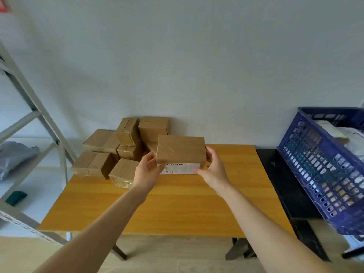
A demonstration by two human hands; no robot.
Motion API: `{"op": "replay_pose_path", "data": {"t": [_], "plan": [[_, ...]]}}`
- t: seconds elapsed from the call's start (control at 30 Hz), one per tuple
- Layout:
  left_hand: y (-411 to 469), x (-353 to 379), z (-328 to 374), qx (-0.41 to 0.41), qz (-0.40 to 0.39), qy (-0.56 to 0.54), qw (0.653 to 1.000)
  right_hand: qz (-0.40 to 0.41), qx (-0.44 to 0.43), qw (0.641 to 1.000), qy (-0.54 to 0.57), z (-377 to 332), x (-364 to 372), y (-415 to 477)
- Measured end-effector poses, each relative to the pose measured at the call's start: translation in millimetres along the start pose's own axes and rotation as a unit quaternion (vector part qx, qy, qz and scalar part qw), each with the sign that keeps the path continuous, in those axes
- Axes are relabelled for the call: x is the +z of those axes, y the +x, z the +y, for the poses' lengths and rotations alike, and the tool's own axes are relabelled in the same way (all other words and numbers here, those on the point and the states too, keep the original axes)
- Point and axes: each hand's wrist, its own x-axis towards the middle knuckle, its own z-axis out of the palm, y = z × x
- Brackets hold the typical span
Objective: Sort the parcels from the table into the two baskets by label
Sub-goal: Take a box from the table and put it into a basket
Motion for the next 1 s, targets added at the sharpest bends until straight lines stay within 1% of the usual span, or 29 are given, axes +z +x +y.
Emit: {"op": "replay_pose_path", "data": {"t": [0.1, 0.27, 0.43, 0.53, 0.6, 0.67, 0.73, 0.83, 0.93, 1.0], "plan": [[-14.4, -4.5, 4.5, -0.013, 0.013, 0.000, 1.000, 0.020, -0.024, 0.999, 0.012, -5.7, -4.0, -9.5], [-28.7, -8.6, 15.7, 0.014, -0.016, -0.026, 0.999, 0.018, -0.054, 0.998, 0.031, -16.9, -9.1, -22.8], [-31.4, -10.2, 27.8, 0.032, -0.048, -0.078, 0.995, 0.029, -0.049, 0.996, 0.062, -23.2, -5.4, -30.0], [-31.3, -11.9, 33.6, 0.058, -0.039, -0.102, 0.992, 0.034, -0.048, 0.995, 0.086, -26.3, 0.3, -33.1], [-32.1, -12.8, 37.6, 0.085, -0.018, -0.104, 0.991, 0.036, -0.052, 0.994, 0.089, -28.0, 4.3, -34.5], [-31.5, -14.9, 40.5, 0.094, 0.003, -0.101, 0.990, 0.034, -0.055, 0.994, 0.088, -31.4, 7.8, -35.4], [-30.4, -17.9, 42.6, 0.088, 0.008, -0.109, 0.990, 0.034, -0.059, 0.994, 0.091, -35.3, 10.7, -36.0], [-25.4, -24.8, 44.3, 0.056, 0.018, -0.138, 0.989, 0.030, -0.055, 0.992, 0.105, -41.6, 15.7, -38.6], [-19.7, -33.6, 43.5, 0.031, -0.005, -0.152, 0.988, 0.030, -0.055, 0.992, 0.108, -44.3, 24.3, -39.2], [-20.9, -38.8, 42.5, 0.025, -0.022, -0.189, 0.981, 0.029, -0.061, 0.992, 0.104, -47.2, 32.4, -38.7]]}}
